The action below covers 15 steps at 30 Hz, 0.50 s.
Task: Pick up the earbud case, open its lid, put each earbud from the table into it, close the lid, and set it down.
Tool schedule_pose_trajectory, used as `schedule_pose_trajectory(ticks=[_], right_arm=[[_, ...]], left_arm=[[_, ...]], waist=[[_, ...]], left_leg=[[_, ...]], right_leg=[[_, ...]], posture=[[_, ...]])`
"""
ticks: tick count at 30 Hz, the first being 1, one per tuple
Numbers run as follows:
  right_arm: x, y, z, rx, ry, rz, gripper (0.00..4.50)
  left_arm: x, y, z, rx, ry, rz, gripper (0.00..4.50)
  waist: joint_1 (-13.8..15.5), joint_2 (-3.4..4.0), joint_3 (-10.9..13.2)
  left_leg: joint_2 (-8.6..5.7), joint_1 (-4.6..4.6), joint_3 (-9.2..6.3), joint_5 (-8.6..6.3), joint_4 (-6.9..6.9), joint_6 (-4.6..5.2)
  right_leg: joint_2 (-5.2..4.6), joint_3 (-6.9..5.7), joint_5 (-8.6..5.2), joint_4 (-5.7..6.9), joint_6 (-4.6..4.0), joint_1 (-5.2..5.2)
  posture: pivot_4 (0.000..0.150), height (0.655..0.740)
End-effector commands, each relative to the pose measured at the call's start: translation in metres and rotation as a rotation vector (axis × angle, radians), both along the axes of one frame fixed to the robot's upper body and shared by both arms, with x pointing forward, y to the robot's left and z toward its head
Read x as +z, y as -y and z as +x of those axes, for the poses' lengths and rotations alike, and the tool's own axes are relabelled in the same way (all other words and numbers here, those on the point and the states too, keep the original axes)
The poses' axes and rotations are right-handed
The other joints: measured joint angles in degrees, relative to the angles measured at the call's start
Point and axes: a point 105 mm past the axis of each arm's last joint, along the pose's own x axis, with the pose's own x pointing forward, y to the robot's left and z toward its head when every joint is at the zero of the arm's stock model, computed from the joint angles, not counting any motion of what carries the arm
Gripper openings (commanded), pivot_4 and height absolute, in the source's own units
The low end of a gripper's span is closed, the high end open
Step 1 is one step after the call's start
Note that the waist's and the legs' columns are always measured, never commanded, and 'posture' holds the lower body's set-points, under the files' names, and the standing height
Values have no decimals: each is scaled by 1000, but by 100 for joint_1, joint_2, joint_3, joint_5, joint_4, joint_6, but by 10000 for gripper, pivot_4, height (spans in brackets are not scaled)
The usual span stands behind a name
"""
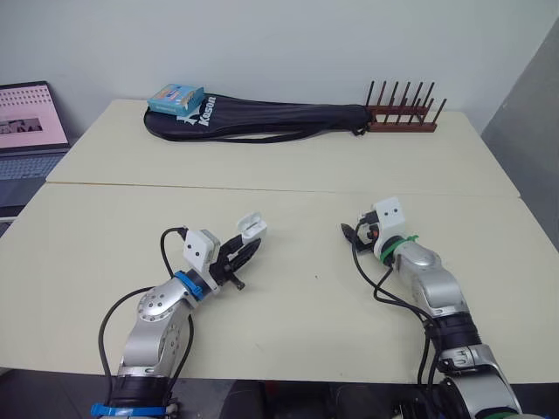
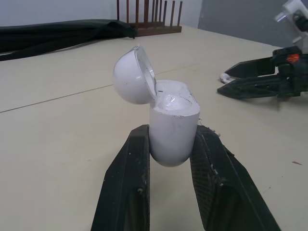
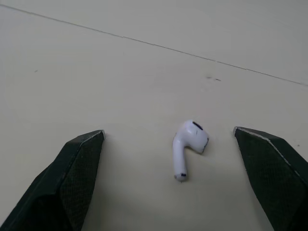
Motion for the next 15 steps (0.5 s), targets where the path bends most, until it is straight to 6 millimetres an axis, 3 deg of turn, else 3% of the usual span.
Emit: schedule_pose_trajectory(ticks=[1, 2, 4, 13, 14, 15], right_arm=[[-2, 11, 4, -91, -31, -22, 45000], [-3, 13, 3, -113, -50, -5, 45000], [-5, 15, 1, -129, -71, -6, 39289], [-6, 12, -9, -59, -92, -68, 7423], [-3, 12, -10, -37, -89, -73, 4471], [0, 10, -12, 4, -83, -79, 4246]], left_arm=[[8, 3, -1, -13, 45, 1, 7985], [9, 3, -1, -9, 46, -2, 7985], [9, 2, -1, -4, 45, -6, 7985], [7, 4, -2, -7, 39, -6, 7985], [7, 4, -2, -8, 38, -5, 7985], [6, 4, -3, -9, 36, -3, 7985]], waist=[[1, 0, 0], [1, 0, -1], [3, 1, -2], [26, 0, -2], [26, 0, -2], [25, 0, -2]], left_leg=[[0, 1, -1, 0, 0, 0], [0, 1, -1, 0, 0, 0], [0, 3, -2, 0, 0, 0], [-3, -1, -5, 0, 0, 0], [-4, -1, -5, 0, 0, 0], [-4, -1, -5, 0, 0, 0]], right_leg=[[0, -1, 0, 1, 0, 0], [0, -1, 0, 2, 0, 1], [0, -2, 0, 2, 0, 3], [-2, -5, 0, -3, 1, 3], [-2, -5, 0, -3, 1, 3], [-2, -5, 0, -4, 1, 3]], posture=[[1500, 7087], [1500, 7087], [1500, 7087], [1500, 7087], [1500, 7087], [1500, 7087]])
